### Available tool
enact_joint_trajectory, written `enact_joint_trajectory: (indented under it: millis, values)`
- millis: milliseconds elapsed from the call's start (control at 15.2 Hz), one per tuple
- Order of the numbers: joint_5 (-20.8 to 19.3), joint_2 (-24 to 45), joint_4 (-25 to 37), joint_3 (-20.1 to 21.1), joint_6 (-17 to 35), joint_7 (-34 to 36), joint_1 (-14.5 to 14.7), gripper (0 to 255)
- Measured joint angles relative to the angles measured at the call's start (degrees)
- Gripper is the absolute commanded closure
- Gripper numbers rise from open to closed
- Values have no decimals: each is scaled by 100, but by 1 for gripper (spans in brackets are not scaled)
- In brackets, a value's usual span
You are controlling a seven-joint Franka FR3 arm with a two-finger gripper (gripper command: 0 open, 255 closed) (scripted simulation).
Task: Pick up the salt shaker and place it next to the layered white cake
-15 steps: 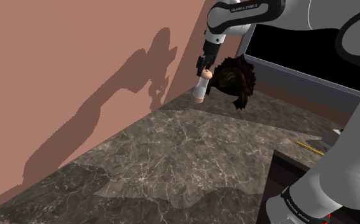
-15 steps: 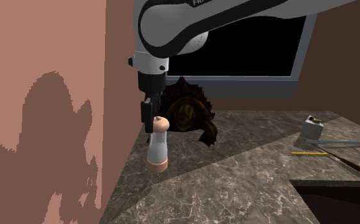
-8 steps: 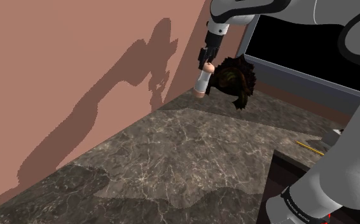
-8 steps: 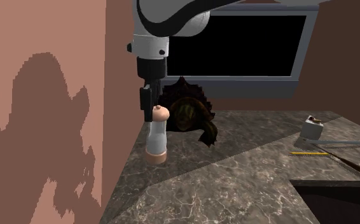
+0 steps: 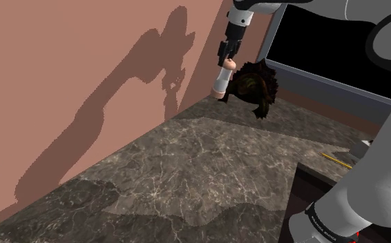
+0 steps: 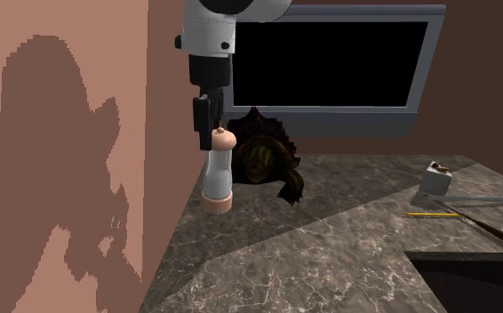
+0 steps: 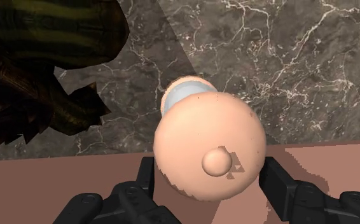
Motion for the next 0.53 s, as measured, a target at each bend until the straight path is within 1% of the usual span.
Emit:
enact_joint_trajectory:
  millis: [528]
  values:
    - [10, 108, 762, -5, -655, 17, -18, 255]
